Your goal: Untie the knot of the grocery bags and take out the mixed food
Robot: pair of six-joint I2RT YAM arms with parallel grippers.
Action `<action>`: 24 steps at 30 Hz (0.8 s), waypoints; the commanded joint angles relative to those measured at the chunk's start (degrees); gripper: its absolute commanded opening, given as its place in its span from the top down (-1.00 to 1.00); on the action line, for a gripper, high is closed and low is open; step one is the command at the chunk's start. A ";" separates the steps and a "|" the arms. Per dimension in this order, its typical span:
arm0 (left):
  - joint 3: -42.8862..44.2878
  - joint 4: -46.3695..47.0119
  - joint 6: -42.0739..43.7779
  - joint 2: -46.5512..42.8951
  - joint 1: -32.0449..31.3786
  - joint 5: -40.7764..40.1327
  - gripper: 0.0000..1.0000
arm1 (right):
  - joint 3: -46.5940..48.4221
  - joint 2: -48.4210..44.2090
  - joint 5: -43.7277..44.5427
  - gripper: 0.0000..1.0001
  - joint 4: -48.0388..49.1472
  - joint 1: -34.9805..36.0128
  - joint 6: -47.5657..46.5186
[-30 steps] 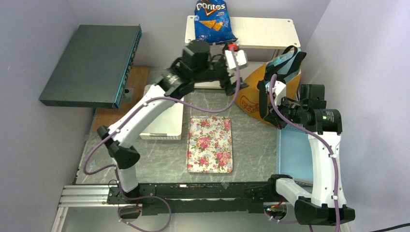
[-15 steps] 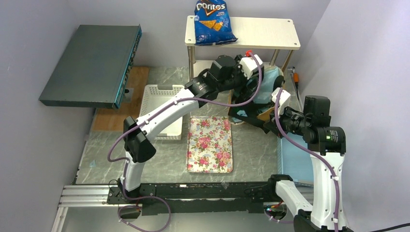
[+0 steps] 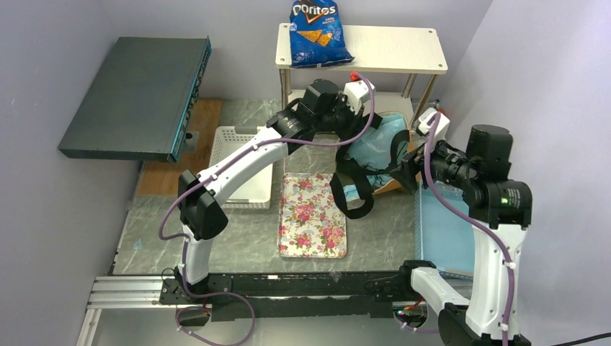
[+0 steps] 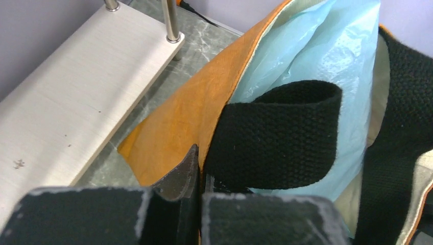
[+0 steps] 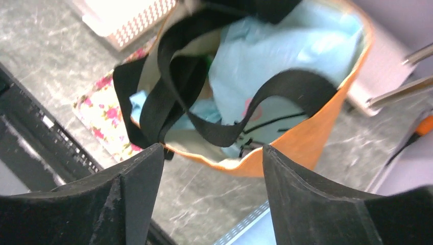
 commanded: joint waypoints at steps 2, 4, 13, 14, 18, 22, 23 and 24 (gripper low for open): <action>3.34 2.31 -6.44 -3.41 -0.80 3.96 1.00 | 6.31 -1.01 -3.72 -0.48 4.51 0.19 -0.33; 3.72 2.22 -7.48 -3.22 -0.86 3.65 1.00 | 5.25 -0.46 -5.25 -0.50 3.88 0.24 -3.28; 3.62 1.71 -8.72 -2.98 -0.91 3.34 1.00 | -0.10 -1.08 4.55 -0.77 7.07 1.02 -19.43; 3.53 1.76 -8.85 -2.91 -0.95 3.45 1.00 | -0.23 -1.21 4.37 -0.77 6.58 1.03 -21.81; 3.71 1.60 -9.51 -2.14 -0.79 5.02 1.00 | -2.20 -1.85 7.07 -0.77 7.72 1.40 -25.64; 3.57 1.45 -9.37 -2.18 -0.59 4.81 1.00 | -2.02 -0.95 17.40 -0.75 11.31 1.30 -16.36; 3.54 1.50 -9.33 -2.24 -0.49 4.63 1.00 | -1.92 -0.99 19.64 -0.75 11.33 1.30 -14.24; 3.41 1.44 -9.28 -2.39 -0.35 4.56 1.00 | -2.01 -1.39 21.20 -0.75 10.99 1.27 -12.65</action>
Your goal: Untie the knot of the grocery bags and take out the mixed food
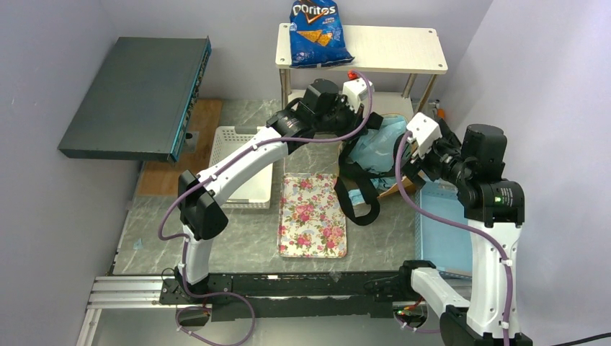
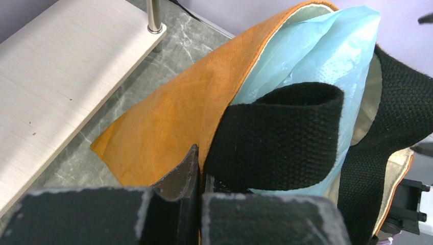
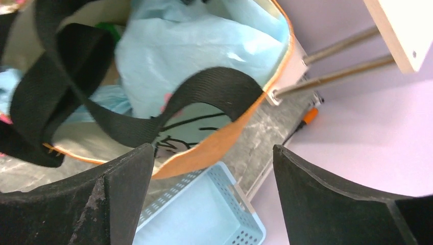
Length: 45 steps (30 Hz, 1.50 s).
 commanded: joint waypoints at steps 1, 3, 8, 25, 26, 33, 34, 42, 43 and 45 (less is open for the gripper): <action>2.56 2.89 -1.44 -2.36 -0.04 2.30 1.00 | 0.21 -0.93 11.02 -0.74 3.95 0.07 7.33; 2.51 2.80 -1.46 -2.41 0.40 2.17 1.00 | -1.48 -2.17 13.03 -0.74 3.42 0.04 9.63; 2.69 2.97 -1.69 -1.87 0.81 2.49 1.00 | -4.22 0.42 13.77 -0.54 -0.89 0.06 12.58; -9.50 -1.28 25.72 -21.82 6.79 24.12 -0.63 | 9.42 12.39 6.06 1.00 -8.01 -0.54 31.38; -10.55 -3.29 30.72 -23.85 5.88 26.44 -0.62 | 9.66 12.47 5.73 1.00 -8.08 -0.62 31.83; -12.01 -20.86 59.55 -25.00 -7.74 15.05 -0.14 | 8.80 12.41 5.22 1.00 -7.38 -0.82 33.44; -11.57 -20.98 59.80 -23.96 -8.13 14.23 -0.10 | 8.86 12.38 5.29 1.00 -7.40 -0.78 33.49; -1.02 -28.34 62.97 -10.64 -8.16 11.18 0.02 | 8.14 11.58 6.56 1.00 -6.63 -0.85 34.00; -0.82 -28.77 63.55 -9.90 -8.21 11.18 0.03 | 8.19 11.58 6.68 1.00 -6.61 -0.85 34.06; -0.60 -29.87 63.88 -8.80 -8.38 11.55 0.04 | 8.40 11.57 6.81 1.00 -6.60 -0.90 34.06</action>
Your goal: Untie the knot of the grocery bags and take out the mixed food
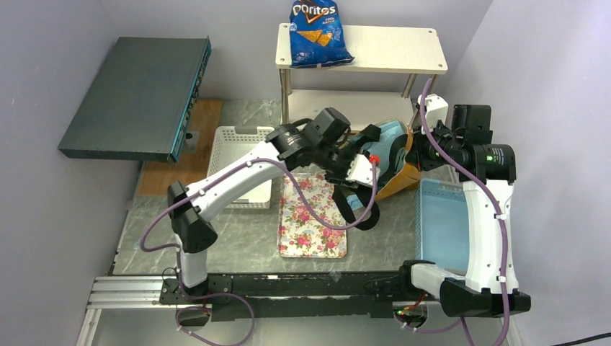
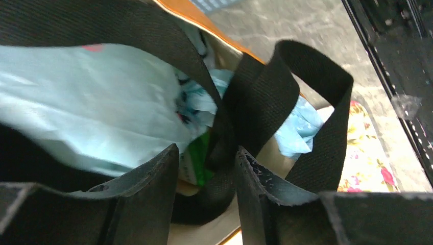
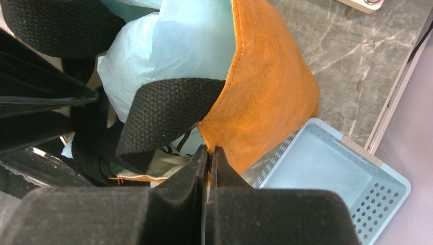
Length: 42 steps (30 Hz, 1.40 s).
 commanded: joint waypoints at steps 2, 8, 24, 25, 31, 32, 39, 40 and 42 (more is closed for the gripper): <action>3.11 -6.06 4.16 0.34 -0.51 0.55 0.03 | 1.14 -0.94 0.96 1.00 1.67 -0.38 1.67; 0.21 -7.09 4.77 -0.15 -0.52 0.17 0.14 | 1.24 -0.80 0.99 1.00 1.56 -0.38 1.54; -7.37 41.78 -17.26 -13.08 1.18 -6.50 1.00 | -0.27 -1.72 -0.85 1.00 2.09 -0.41 0.55; -4.65 44.79 -19.65 -10.64 1.55 -9.68 1.00 | -0.34 -1.79 -1.14 1.00 2.07 -0.41 0.45; 23.27 47.46 -32.93 11.30 7.64 -21.64 1.00 | 0.24 -1.85 -2.58 1.00 1.98 -0.44 0.32; 26.43 48.18 -34.19 14.21 8.42 -21.50 1.00 | 0.46 -1.76 -2.71 1.00 1.86 -0.44 0.16; 27.12 54.28 -31.27 22.12 7.21 -22.14 0.86 | 2.38 -0.86 -5.15 1.00 1.31 -0.44 -0.50; 28.13 53.20 -31.07 23.21 7.21 -23.28 0.71 | 2.71 -0.54 -5.78 1.00 1.41 -0.44 -0.34; 28.38 51.40 -31.54 23.82 8.00 -25.16 0.33 | 3.38 0.05 -6.51 1.00 1.61 -0.53 0.26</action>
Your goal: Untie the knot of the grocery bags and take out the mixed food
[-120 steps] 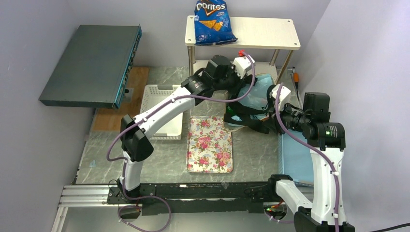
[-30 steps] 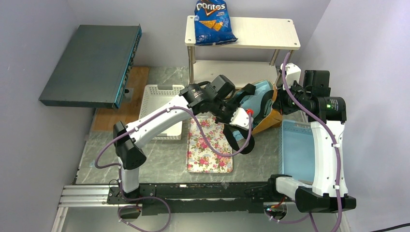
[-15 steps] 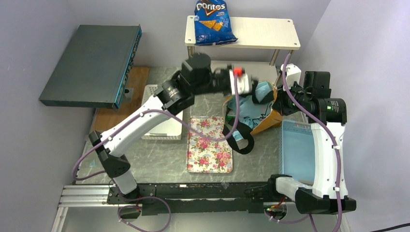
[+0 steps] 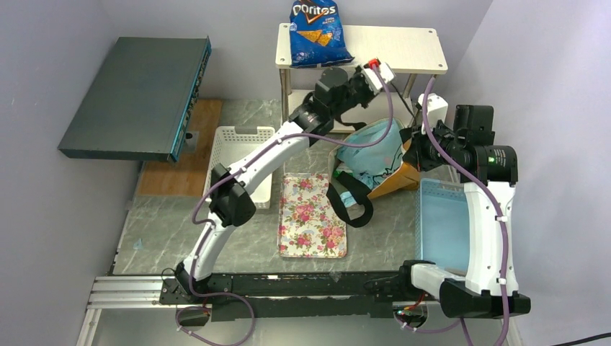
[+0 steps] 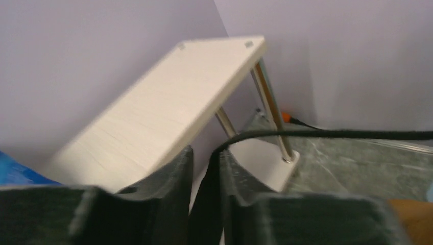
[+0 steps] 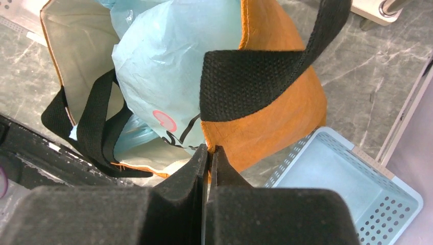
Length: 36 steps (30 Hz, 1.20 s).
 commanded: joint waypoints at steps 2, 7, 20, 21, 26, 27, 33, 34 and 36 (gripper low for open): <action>3.16 -0.49 -4.70 -2.15 1.12 -4.69 -0.26 | 4.16 1.60 -2.86 1.00 1.45 -0.27 1.34; -1.63 -9.75 -13.13 -12.21 6.36 2.69 -0.98 | 6.57 3.70 -3.35 1.00 2.17 -2.16 4.38; -37.22 -21.99 -5.75 -40.98 0.95 22.75 -0.20 | 8.19 7.28 -8.80 1.00 2.79 -9.39 8.01; -36.60 -22.68 -5.42 -40.06 -0.50 21.52 -0.17 | 7.95 7.18 -9.04 1.00 2.78 -9.35 8.03; -30.67 -25.56 -4.28 -32.58 -5.78 13.07 -0.13 | 7.95 7.00 -8.75 1.00 2.69 -9.43 7.97; -29.04 -26.16 -4.18 -30.90 -6.40 10.78 -0.11 | 8.01 6.95 -8.70 1.00 2.75 -9.43 7.93; -20.64 -31.54 -5.71 -20.66 -6.81 -1.60 -0.52 | 7.92 7.05 -7.62 1.00 2.74 -9.75 7.35; -19.81 -32.34 -5.73 -19.39 -6.75 -4.45 -0.64 | 7.92 7.00 -7.28 1.00 2.87 -9.82 7.19; -19.41 -31.77 -6.50 -17.81 -6.67 -9.62 -0.79 | 7.75 7.05 -6.77 1.00 2.97 -9.99 6.85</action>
